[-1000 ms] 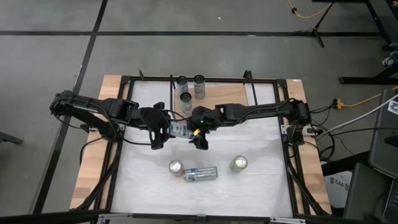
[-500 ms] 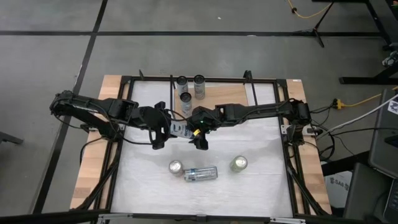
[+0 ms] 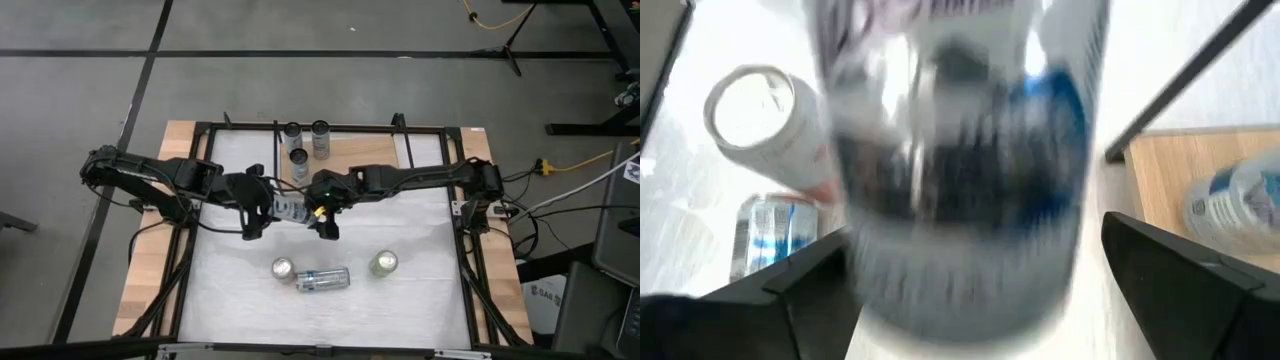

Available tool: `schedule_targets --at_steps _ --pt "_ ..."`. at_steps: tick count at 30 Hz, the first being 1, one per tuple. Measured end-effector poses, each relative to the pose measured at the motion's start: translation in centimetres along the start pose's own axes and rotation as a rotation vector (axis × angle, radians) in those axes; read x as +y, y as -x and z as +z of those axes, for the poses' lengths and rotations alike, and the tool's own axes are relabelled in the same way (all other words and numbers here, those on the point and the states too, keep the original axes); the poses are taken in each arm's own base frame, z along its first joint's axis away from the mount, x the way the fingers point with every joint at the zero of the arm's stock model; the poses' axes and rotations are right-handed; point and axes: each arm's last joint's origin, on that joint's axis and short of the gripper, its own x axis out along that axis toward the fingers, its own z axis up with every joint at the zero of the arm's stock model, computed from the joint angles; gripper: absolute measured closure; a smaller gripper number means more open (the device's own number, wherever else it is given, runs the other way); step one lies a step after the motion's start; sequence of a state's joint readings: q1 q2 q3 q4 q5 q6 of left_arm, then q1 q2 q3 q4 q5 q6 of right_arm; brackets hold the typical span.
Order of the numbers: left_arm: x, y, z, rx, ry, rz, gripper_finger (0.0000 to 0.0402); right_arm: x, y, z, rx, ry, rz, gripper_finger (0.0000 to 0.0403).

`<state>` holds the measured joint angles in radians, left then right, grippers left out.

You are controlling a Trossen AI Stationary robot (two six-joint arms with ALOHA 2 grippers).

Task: Place canned beverage on shelf
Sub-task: Put the white-blue soda can aligned with the other white-blue soda can on the shelf

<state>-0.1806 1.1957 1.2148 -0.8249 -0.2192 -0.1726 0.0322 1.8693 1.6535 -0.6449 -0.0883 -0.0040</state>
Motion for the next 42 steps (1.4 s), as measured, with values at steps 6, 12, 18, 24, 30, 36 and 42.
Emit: schedule_targets --at_steps 6,12,18,24,30,36,42 --pt "0.2 0.1 -1.3 0.131 -0.032 0.003 0.0158 0.0 0.9 -0.3 0.038 -0.003 -0.002 0.0029" --pt "0.4 0.1 -2.7 0.293 -0.057 0.005 0.0158 0.2 2.0 -0.4 0.04 0.004 -0.001 0.0029" --pt "0.0 -1.5 -3.6 0.451 -0.121 -0.034 0.0158 0.2 2.0 -0.3 0.04 0.003 0.0 0.0029" --pt "-0.8 -4.3 -3.9 0.558 -0.292 -0.13 0.0158 0.2 2.0 -0.4 0.042 0.003 0.001 0.0029" --pt "-1.5 -7.4 -4.4 0.658 -0.491 -0.204 0.0158 0.2 2.1 -0.4 0.044 0.036 0.004 0.0029" --pt "-2.0 -9.4 -4.8 0.726 -0.572 -0.234 0.0158 0.2 2.0 -0.4 0.043 0.052 0.01 0.0029" --pt "-2.2 -9.5 -4.8 0.726 -0.579 -0.234 0.0158 0.2 2.0 -0.4 0.042 0.052 0.01 0.0029"
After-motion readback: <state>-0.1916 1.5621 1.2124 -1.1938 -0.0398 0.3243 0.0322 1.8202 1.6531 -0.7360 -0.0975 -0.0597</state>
